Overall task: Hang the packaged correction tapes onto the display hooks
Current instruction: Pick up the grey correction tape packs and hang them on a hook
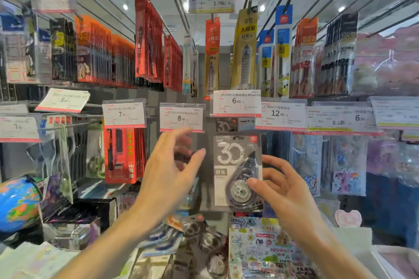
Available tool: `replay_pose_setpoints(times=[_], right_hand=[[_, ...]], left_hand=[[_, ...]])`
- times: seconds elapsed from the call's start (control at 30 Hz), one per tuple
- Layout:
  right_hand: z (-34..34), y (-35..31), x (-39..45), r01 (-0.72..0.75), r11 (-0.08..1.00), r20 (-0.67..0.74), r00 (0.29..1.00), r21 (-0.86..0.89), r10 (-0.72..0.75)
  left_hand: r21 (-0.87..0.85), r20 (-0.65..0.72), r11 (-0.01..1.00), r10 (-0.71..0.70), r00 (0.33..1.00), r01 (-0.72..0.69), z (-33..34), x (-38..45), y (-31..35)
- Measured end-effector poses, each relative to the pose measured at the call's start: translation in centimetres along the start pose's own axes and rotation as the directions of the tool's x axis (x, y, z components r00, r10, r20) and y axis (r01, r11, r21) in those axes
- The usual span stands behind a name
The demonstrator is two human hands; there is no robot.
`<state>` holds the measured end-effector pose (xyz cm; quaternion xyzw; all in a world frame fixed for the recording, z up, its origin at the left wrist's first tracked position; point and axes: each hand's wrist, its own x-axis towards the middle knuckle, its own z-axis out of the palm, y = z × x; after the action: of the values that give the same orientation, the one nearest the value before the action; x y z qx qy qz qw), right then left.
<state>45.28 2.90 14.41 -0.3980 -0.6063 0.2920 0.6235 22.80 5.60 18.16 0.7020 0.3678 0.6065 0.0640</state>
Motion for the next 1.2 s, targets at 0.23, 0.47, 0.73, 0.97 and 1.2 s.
replay_pose_setpoints(times=[0.23, 0.47, 0.73, 0.97, 1.2], right_hand=[[-0.8, -0.1, -0.1, 0.061, 0.998, -0.018, 0.998, -0.030, -0.061], [-0.8, -1.0, 0.5, 0.103, 0.994, -0.020, 0.994, -0.041, -0.103], [0.4, -2.0, 1.5, 0.118, 0.992, -0.006, 0.993, -0.041, -0.118], [1.1, -2.3, 2.0, 0.117, 0.992, -0.013, 0.993, -0.045, -0.118], [1.6, -2.1, 2.2, 0.118, 0.992, -0.049, 0.992, -0.044, -0.120]], left_hand=[[0.202, 0.046, 0.937, 0.281, 0.959, -0.284, -1.1, 5.7, 2.6], [0.151, 0.037, 0.924, 0.350, 0.936, -0.352, -1.4, 6.5, 3.1], [0.131, 0.015, 0.919, 0.373, 0.928, -0.372, -1.4, 6.9, 3.3], [0.123, 0.048, 0.919, 0.372, 0.927, -0.375, -1.7, 6.5, 2.9], [0.112, 0.067, 0.931, 0.341, 0.937, -0.347, -1.7, 6.0, 2.6]])
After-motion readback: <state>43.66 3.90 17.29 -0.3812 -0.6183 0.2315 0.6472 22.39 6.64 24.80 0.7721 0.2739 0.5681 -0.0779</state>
